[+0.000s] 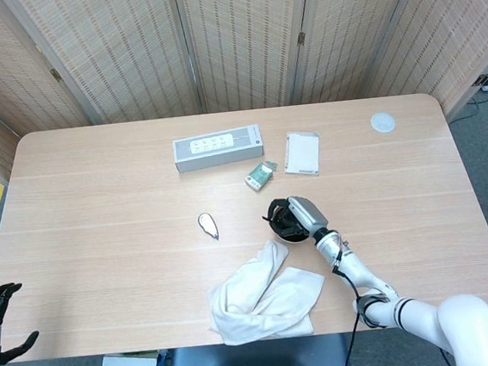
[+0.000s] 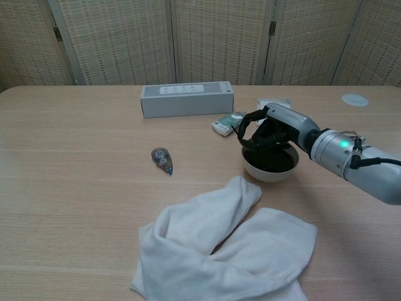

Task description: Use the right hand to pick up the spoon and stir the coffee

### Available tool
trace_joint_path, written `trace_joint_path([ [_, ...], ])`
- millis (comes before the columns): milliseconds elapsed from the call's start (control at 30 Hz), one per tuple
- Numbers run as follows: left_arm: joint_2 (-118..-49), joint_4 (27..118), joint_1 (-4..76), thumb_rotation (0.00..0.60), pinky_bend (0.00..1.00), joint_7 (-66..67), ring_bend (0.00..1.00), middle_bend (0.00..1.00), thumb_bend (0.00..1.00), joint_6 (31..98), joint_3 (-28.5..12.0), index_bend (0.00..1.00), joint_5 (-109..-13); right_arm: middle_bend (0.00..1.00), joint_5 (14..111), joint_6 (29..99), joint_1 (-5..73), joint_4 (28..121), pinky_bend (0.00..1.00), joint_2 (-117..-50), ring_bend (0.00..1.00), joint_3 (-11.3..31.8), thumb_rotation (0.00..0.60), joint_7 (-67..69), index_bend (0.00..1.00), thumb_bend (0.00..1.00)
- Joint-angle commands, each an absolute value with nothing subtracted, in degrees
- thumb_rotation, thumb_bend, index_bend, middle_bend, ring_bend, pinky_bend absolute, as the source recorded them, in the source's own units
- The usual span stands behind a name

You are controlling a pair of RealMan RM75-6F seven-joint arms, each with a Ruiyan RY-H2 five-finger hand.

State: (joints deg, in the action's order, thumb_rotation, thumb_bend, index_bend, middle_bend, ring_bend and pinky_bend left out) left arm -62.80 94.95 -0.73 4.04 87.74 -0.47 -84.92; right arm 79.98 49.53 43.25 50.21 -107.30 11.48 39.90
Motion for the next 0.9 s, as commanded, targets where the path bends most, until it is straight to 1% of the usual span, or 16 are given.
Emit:
trace_joint_path([
  [33,-62.9,94.9,-0.6,0.600,0.19,3.8,0.19,0.20,0.21,87.8,-0.6,0.20,-85.0,1.00,80.9,50.0,42.4,52.1,1.00,-105.7,1.00,10.2,0.600,39.8,0.74,0.52],
  [233,-63.1,94.7,-0.4,0.600,0.19,3.7,0.19,0.20,0.21,87.6,-0.5,0.20,-85.3,1.00,81.4,50.0,41.2,54.3,1.00,-103.2,1.00,8.5,0.600,38.6,0.74,0.52],
  [433,-63.3,94.7,-0.5,0.600,0.19,3.8,0.19,0.20,0.21,87.6,-0.4,0.20,-85.4,1.00,80.4,49.4,40.7,53.6,1.00,-101.7,1.00,8.6,0.600,37.5,0.74,0.52],
  [733,-63.5,95.2,-0.7,0.600,0.19,4.3,0.19,0.19,0.22,87.8,-0.4,0.20,-85.2,1.00,79.5,46.7,43.6,48.8,1.00,-104.5,1.00,10.3,0.600,36.7,0.74,0.52],
  [900,-63.5,95.2,-0.7,0.600,0.19,4.3,0.19,0.19,0.22,87.7,-0.4,0.20,-85.1,1.00,79.8,46.7,45.0,47.6,1.00,-106.0,1.00,10.8,0.600,37.5,0.74,0.52],
])
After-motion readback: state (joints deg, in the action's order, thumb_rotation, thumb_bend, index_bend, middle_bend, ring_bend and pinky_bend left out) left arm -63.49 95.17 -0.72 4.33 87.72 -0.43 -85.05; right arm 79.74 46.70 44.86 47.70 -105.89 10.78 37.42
